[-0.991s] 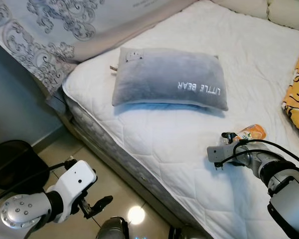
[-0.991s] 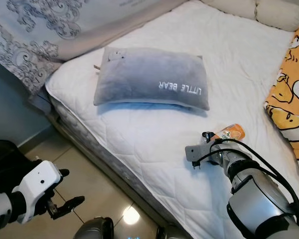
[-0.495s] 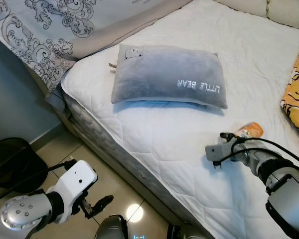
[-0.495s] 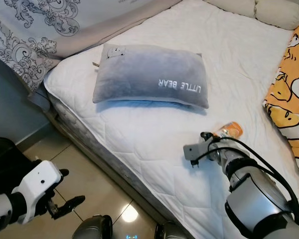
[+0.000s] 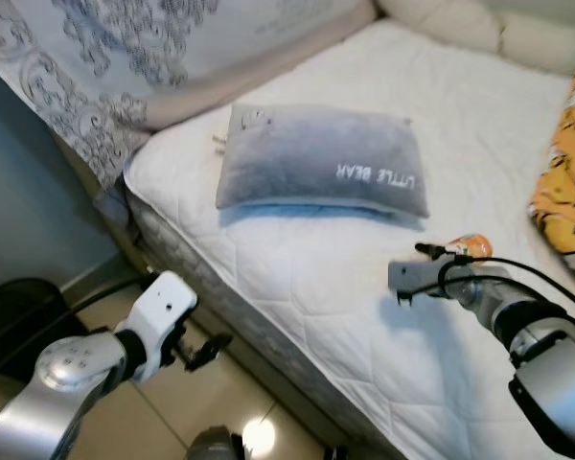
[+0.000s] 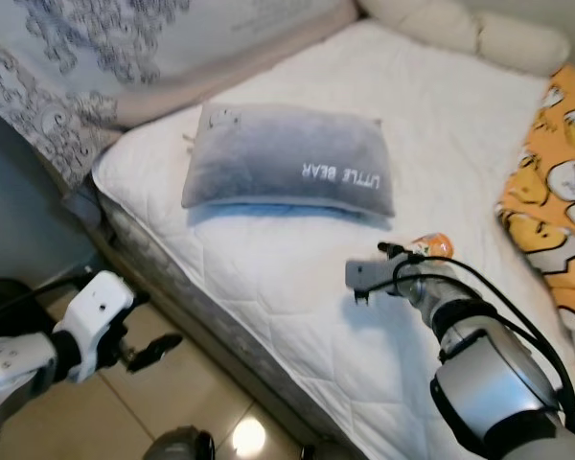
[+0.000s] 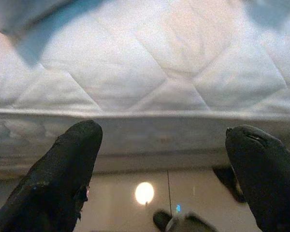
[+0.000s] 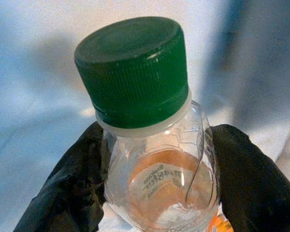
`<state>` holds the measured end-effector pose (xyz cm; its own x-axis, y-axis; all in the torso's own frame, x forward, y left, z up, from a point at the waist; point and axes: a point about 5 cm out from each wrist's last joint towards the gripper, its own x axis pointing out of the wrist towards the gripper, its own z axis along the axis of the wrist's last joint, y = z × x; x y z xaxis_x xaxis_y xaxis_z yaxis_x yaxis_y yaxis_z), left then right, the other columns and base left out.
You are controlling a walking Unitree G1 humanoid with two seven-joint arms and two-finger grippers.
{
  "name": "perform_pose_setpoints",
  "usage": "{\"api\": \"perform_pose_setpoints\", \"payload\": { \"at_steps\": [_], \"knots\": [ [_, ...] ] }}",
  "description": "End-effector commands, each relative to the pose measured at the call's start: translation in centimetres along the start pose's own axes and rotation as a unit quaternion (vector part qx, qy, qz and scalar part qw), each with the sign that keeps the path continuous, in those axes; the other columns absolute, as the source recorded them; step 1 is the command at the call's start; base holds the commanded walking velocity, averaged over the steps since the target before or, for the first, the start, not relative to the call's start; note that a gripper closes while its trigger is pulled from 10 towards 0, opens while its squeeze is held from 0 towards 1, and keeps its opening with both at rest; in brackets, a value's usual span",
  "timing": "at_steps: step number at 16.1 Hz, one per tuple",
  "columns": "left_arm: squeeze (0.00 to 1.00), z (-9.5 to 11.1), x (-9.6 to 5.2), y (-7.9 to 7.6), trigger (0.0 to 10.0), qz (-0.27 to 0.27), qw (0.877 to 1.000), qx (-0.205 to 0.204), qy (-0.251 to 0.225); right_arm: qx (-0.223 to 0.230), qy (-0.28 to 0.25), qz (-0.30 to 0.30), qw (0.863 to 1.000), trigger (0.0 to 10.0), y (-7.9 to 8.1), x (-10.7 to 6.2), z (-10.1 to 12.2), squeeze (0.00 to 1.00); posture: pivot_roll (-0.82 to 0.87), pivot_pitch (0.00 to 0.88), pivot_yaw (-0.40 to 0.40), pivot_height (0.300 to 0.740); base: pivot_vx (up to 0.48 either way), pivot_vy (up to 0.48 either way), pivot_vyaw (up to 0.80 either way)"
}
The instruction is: Clean up the room
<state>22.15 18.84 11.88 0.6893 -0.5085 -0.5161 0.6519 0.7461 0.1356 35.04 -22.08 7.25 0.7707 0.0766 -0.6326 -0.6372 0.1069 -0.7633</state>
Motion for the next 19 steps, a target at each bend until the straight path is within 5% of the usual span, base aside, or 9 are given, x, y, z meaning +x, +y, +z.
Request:
{"api": "perform_pose_setpoints", "payload": {
  "at_steps": [1,5,6,7,8,11,14,17,19],
  "knots": [
    [0.00,-0.2,0.4,0.2,10.0,0.011,1.000,-0.008,-0.006,0.057,-0.019,-0.031,0.998,0.0,-0.7,-0.3,-0.2,0.00,0.19,0.000,-0.057,0.740,0.000,0.000,0.00],
    [0.00,0.3,1.2,0.2,10.0,0.027,0.998,-0.043,-0.042,0.222,-0.073,-0.077,0.969,0.0,-0.2,-0.4,0.2,0.00,0.15,0.000,-0.057,0.740,0.000,0.000,0.00],
    [0.00,0.4,1.3,0.0,10.0,0.034,0.997,-0.050,-0.051,0.337,-0.107,-0.111,0.929,2.4,-0.2,-0.6,0.5,0.00,0.14,0.000,-0.054,0.740,0.000,0.000,0.00],
    [0.00,0.4,1.3,-0.1,10.0,0.044,0.996,-0.050,-0.053,0.418,-0.146,-0.132,0.887,10.0,-0.4,-0.9,1.2,0.00,0.14,0.000,-0.052,0.740,0.000,0.000,0.00],
    [0.00,0.4,1.3,0.0,10.0,0.072,0.995,-0.048,-0.053,0.531,-0.188,-0.155,0.812,10.0,-0.8,-1.6,1.9,0.00,0.15,0.000,-0.054,0.740,0.000,0.000,0.00],
    [0.00,0.4,0.9,0.2,10.0,0.137,0.988,-0.050,-0.057,0.606,-0.258,-0.203,0.725,10.0,-0.6,-4.0,4.5,0.00,0.15,0.000,-0.059,0.740,0.000,0.000,0.53],
    [0.00,0.3,0.9,0.8,10.0,0.160,0.983,-0.058,-0.062,0.634,-0.281,-0.172,0.700,10.0,1.0,-4.9,7.3,0.00,0.13,0.000,-0.048,0.740,0.000,0.000,0.80],
    [0.00,0.5,1.2,1.2,10.0,0.194,0.977,-0.058,-0.069,0.696,-0.322,-0.150,0.624,10.0,1.1,-6.8,8.6,0.00,0.12,0.000,-0.022,0.740,0.000,0.000,0.80],
    [0.00,1.0,1.5,0.6,10.0,0.193,0.976,-0.060,-0.081,0.696,-0.323,-0.152,0.623,10.0,0.6,-7.3,8.4,0.00,0.14,0.000,-0.034,0.740,0.000,0.000,0.79]
  ]
}}
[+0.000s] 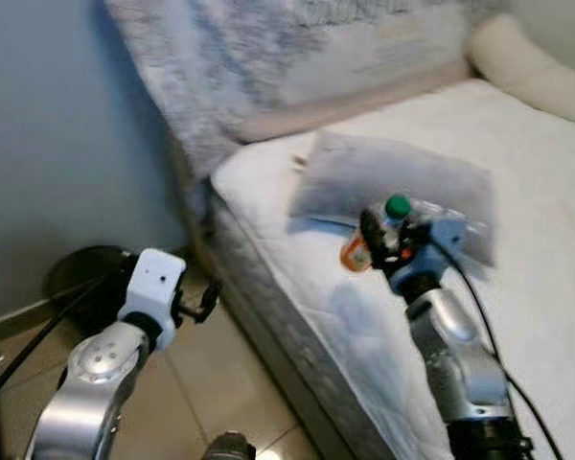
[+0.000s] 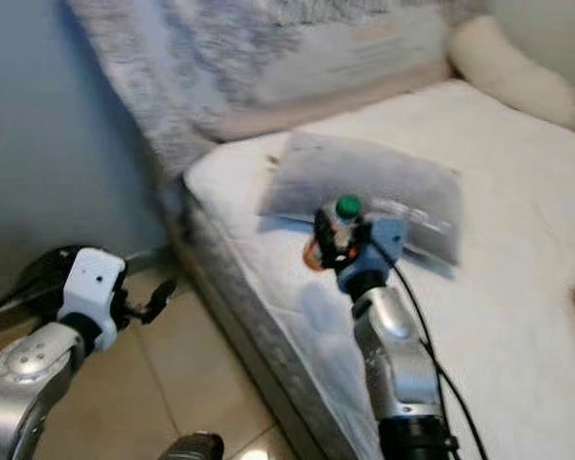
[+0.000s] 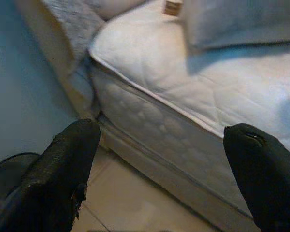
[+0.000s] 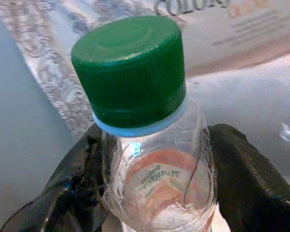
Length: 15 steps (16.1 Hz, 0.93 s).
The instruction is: Clean up the room
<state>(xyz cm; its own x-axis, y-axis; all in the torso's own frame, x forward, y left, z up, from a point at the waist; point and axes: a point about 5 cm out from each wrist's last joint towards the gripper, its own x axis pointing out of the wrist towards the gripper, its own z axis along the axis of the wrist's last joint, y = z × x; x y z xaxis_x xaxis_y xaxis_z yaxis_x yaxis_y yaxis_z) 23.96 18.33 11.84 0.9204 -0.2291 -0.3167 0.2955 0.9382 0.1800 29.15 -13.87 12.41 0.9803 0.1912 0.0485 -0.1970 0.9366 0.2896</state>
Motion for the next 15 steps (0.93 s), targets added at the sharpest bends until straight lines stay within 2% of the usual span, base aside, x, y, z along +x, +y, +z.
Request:
{"api": "perform_pose_setpoints", "payload": {
  "at_steps": [1,3,5,9,10,15],
  "knots": [
    [0.00,0.3,0.0,-0.5,10.0,-0.003,1.000,0.011,-0.009,0.000,0.021,-0.009,1.000,10.0,-0.4,-0.1,-0.4,0.00,0.15,0.000,-0.042,0.740,0.000,0.000,0.79],
    [0.00,0.5,0.0,-0.5,10.0,0.003,1.000,0.028,-0.013,0.031,0.042,-0.010,0.999,10.0,0.0,-0.6,-0.9,0.00,0.13,0.000,-0.029,0.740,0.000,0.000,0.79],
    [0.00,0.2,0.0,-0.1,10.0,0.013,1.000,0.021,-0.011,0.044,0.047,-0.029,0.998,10.0,-0.2,-1.4,-1.1,0.00,0.10,0.000,-0.010,0.740,0.000,0.000,0.79],
    [0.00,0.4,0.5,-0.8,10.0,0.005,1.000,0.021,-0.016,0.047,0.052,-0.035,0.997,10.0,-0.7,-1.4,-0.7,0.00,0.11,0.000,-0.023,0.740,0.000,0.000,0.79],
    [0.00,0.5,0.5,-0.9,10.0,-0.002,0.999,0.028,-0.018,0.053,0.046,-0.036,0.997,0.0,-0.7,-1.3,-0.6,0.00,0.12,0.000,-0.024,0.740,0.000,0.000,0.77],
    [0.00,0.9,1.1,0.1,10.0,0.007,0.999,0.035,-0.019,0.068,0.048,-0.047,0.995,0.0,-0.5,-1.5,-0.8,0.00,0.11,0.000,-0.003,0.740,0.000,0.000,0.74]
  ]
}}
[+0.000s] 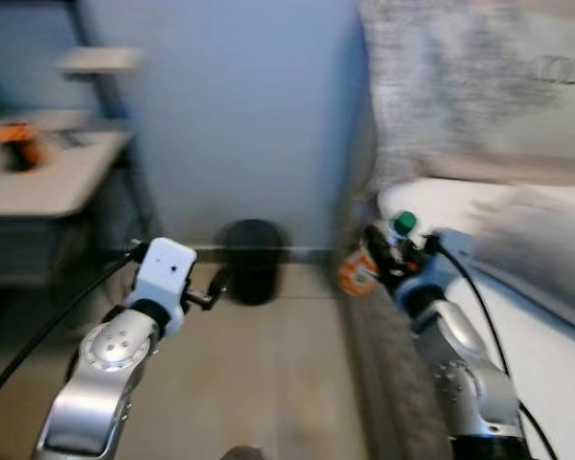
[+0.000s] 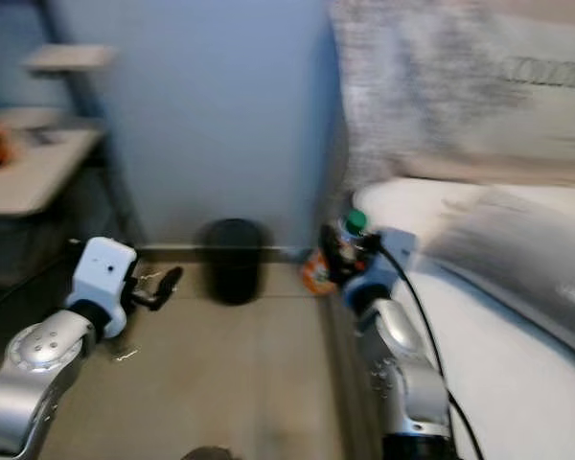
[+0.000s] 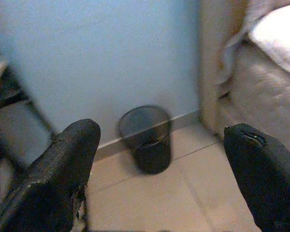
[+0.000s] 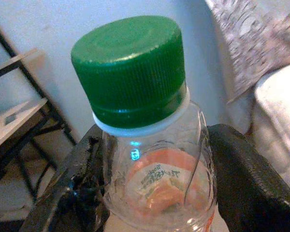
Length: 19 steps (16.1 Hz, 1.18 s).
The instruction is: Clean up the room
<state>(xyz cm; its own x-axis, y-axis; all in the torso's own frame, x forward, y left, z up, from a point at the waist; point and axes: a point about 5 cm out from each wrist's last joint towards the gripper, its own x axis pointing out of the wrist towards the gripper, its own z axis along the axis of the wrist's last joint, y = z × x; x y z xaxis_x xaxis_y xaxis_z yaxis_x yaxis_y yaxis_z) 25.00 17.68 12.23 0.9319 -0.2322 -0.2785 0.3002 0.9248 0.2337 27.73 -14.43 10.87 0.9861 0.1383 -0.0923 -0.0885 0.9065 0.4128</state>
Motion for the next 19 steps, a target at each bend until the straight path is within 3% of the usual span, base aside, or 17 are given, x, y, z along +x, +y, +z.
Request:
{"api": "perform_pose_setpoints", "payload": {
  "at_steps": [1,2,3,13,17,19],
  "knots": [
    [0.00,0.2,0.3,0.4,10.0,0.007,1.000,0.004,-0.005,0.003,-0.011,-0.008,1.000,0.0,0.2,-0.1,0.4,0.00,0.11,0.000,0.004,0.740,0.000,0.000,0.74],
    [0.00,0.4,0.5,0.5,10.0,0.009,1.000,-0.001,-0.011,0.001,-0.005,-0.018,1.000,9.3,0.1,0.0,0.2,0.00,0.10,0.000,0.011,0.740,0.000,0.000,0.63],
    [0.00,0.5,0.7,0.3,10.0,0.004,1.000,0.010,-0.007,-0.007,0.000,-0.023,1.000,10.0,-0.1,0.4,0.2,0.00,0.11,0.000,0.010,0.740,0.000,0.000,0.00],
    [0.00,0.8,1.1,1.3,10.0,0.018,1.000,-0.010,-0.015,-0.065,0.015,-0.004,0.998,10.0,1.1,1.2,-0.3,0.00,0.13,0.000,0.007,0.740,0.000,0.000,0.00],
    [0.00,1.0,1.2,1.3,10.0,0.017,0.999,-0.019,-0.021,-0.066,0.011,-0.034,0.997,10.0,0.4,1.4,-0.1,0.00,0.13,0.000,0.013,0.740,0.060,0.000,0.72],
    [0.00,1.0,1.2,1.3,10.0,0.017,0.999,-0.018,-0.022,-0.061,0.009,-0.039,0.997,10.0,0.3,1.4,-0.1,0.00,0.13,0.000,0.012,0.740,0.263,0.000,0.00]
  ]
}}
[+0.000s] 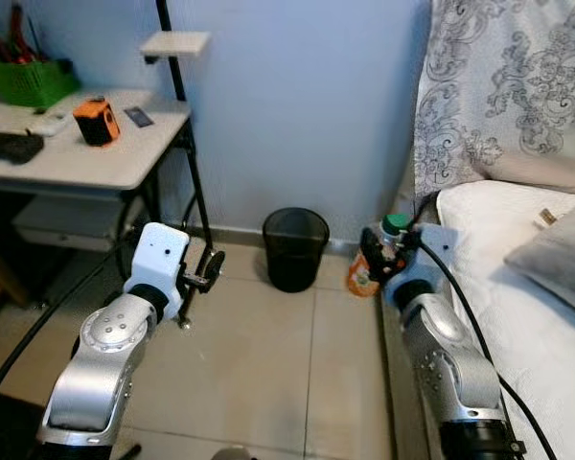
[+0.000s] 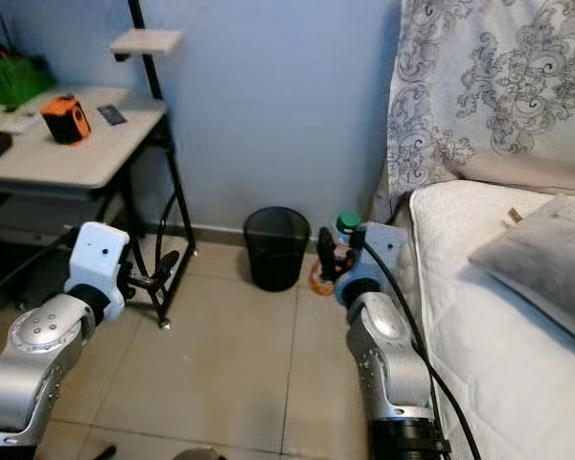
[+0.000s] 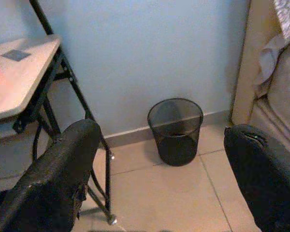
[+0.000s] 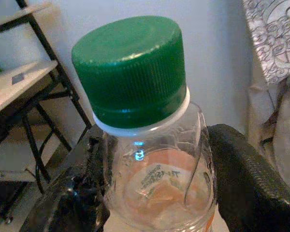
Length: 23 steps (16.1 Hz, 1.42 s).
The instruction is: Clean up the room
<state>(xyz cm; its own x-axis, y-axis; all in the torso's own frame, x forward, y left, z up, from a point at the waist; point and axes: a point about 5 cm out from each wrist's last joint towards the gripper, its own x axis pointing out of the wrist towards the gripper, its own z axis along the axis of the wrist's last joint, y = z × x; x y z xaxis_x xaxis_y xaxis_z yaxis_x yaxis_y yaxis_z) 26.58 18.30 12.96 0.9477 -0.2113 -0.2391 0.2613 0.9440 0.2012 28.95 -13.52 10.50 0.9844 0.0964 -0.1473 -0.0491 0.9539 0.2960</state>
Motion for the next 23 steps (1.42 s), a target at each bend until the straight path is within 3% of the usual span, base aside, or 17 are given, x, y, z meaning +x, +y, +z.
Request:
{"api": "perform_pose_setpoints", "payload": {
  "at_steps": [1,11,13,23],
  "knots": [
    [0.00,0.25,0.11,0.11,10.0,0.001,1.000,0.003,-0.005,-0.006,-0.008,-0.008,1.000,10.0,-0.28,0.10,0.40,0.00,0.13,0.000,0.012,0.740,0.289,0.000,0.00],
    [0.00,0.44,0.13,0.13,10.0,-0.002,1.000,0.002,-0.006,-0.034,-0.022,0.003,0.999,10.0,0.06,0.11,0.54,0.00,0.14,0.000,0.014,0.740,0.362,0.000,0.12],
    [0.00,0.49,0.15,0.11,10.0,-0.003,1.000,0.002,-0.007,-0.018,-0.012,-0.014,1.000,10.0,-0.20,0.34,0.33,0.00,0.14,0.000,0.013,0.740,0.373,0.000,0.35],
    [0.00,0.50,0.15,0.05,10.0,-0.004,1.000,0.003,-0.007,-0.029,-0.010,-0.010,0.999,10.0,0.06,0.30,0.00,0.00,0.14,0.000,0.013,0.740,0.374,0.000,0.00]
  ]
}}
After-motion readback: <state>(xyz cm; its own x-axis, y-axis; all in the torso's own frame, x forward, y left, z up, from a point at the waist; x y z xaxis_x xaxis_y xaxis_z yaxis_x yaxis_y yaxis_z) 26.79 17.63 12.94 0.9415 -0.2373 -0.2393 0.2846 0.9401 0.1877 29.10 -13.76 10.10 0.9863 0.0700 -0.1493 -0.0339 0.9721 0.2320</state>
